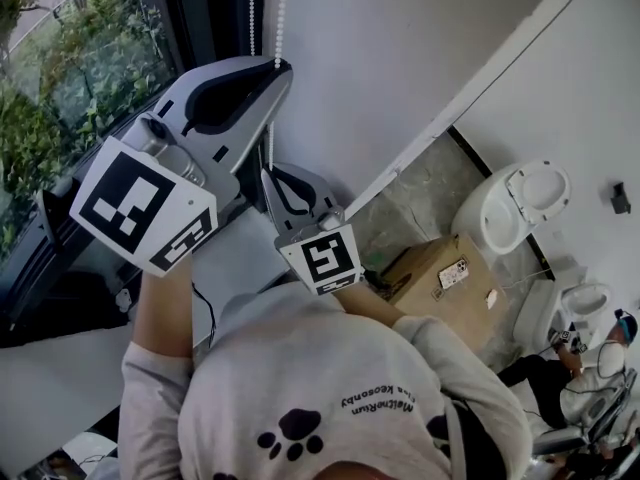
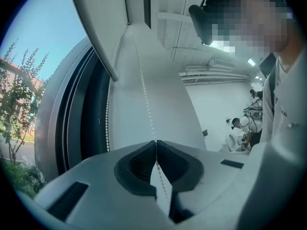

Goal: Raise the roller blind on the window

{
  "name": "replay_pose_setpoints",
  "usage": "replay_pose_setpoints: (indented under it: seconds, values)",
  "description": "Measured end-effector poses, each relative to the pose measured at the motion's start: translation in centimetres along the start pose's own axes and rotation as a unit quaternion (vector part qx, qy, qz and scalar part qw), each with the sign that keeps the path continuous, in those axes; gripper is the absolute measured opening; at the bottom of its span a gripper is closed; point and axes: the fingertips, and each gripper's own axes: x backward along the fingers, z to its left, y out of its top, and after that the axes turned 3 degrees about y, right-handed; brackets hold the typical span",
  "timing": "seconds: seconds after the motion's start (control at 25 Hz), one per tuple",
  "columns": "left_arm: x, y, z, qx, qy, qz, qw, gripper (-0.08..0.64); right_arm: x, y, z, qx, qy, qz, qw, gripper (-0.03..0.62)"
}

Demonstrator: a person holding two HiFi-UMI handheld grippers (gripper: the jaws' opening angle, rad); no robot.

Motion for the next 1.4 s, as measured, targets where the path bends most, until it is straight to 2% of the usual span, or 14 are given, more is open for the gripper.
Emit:
replay_pose_setpoints:
  seconds: [0.32,0.76,1.16,1.4]
  values:
    - [0.5,-0.8,0.3,0.029,0.002,-0.004,0.9996,0.009,-0.2,-0.9,-0.2,-0.007,0.002,0.010,1.000,0.012]
    - [1.4,-8.7,-0.2,0.077,0.026,0.015,0.9966,0.009,-0.9,-8.8,1.1,-0.028,0.027,0.082,0.996,0.012]
    - [2.5,-15.3,-0.9,0.098,0.046,0.039,0.9933,0.009,-0.6,-15.4,1.6,-0.021,0.046,0.124,0.991,0.012]
    - [2.8,-17.5,-1.5,0.102,0.050,0.053,0.9921,0.009,-0.5,-17.6,2.5,-0.010,0.065,0.141,0.988,0.012]
